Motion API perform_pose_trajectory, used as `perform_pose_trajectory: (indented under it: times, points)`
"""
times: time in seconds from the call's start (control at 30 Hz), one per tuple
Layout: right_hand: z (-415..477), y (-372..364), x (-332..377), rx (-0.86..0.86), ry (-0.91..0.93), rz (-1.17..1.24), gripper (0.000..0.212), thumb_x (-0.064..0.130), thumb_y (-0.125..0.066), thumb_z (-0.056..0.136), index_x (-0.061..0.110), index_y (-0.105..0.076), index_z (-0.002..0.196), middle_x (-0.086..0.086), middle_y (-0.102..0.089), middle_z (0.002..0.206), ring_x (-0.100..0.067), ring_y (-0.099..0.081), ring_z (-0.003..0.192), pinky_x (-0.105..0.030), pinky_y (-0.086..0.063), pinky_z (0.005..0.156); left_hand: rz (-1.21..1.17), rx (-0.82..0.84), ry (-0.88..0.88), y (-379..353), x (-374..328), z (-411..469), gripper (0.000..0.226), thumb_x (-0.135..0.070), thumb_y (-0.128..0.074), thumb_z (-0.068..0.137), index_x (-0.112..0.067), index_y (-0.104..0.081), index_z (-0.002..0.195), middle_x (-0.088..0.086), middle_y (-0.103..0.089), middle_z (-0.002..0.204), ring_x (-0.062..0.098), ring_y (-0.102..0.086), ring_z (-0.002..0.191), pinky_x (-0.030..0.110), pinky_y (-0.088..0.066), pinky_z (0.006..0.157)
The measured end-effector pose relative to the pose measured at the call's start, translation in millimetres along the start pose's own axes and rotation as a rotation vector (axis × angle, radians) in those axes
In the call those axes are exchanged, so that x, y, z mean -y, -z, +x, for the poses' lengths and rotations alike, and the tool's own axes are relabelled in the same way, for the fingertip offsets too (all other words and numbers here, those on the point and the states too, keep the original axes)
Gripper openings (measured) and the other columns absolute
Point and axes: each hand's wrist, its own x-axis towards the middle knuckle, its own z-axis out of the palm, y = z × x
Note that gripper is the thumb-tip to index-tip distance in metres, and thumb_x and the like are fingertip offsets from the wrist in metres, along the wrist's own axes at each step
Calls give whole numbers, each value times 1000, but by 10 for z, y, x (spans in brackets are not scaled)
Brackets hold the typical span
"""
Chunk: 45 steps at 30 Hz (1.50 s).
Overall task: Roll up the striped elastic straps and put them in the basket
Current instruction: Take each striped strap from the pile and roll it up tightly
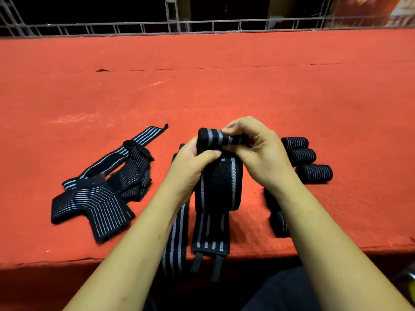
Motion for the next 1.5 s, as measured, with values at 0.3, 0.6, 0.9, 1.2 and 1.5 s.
perform_pose_trajectory:
  times: [0.3,0.6,0.9,1.2,1.5]
  points:
    - [-143,7,141,189,-114,172,36,-3,-60,89,12,-63,122,-1,-58,132,-6,-52,127,-23,-39,108,-192,-33,24,11,-2,-86,41,-24,-55,95,-2,-54,129,25,-64,124,35,-63,115,47,-50,101]
    - [-121,23,182,98,-168,-35,53,19,-65,94,25,-46,142,20,-58,125,12,-51,116,-13,-39,101,158,-56,-123,8,-78,-80,19,-17,-57,100,-16,-57,119,3,-70,106,18,-67,102,38,-54,92]
    - [-226,-139,157,-22,-165,132,47,-15,-59,81,26,-57,104,16,-61,94,0,-57,88,-17,-45,84,235,-142,90,-104,-168,-117,65,-90,-41,73,-34,-60,98,-13,-68,91,7,-64,94,41,-51,98]
    - [-257,-164,320,112,-321,198,51,37,-58,92,28,-39,138,12,-47,139,-1,-47,127,-29,-39,111,-40,-153,-9,-106,-196,-165,42,-39,-63,87,-15,-52,120,-6,-69,89,11,-66,84,28,-53,75]
    - [-253,-125,392,158,-394,59,64,42,-40,104,24,-11,158,7,-19,164,-1,-19,147,-21,-18,119,107,23,-161,4,-180,-204,54,-19,-46,101,-29,-31,152,5,-64,129,15,-62,115,33,-46,105]
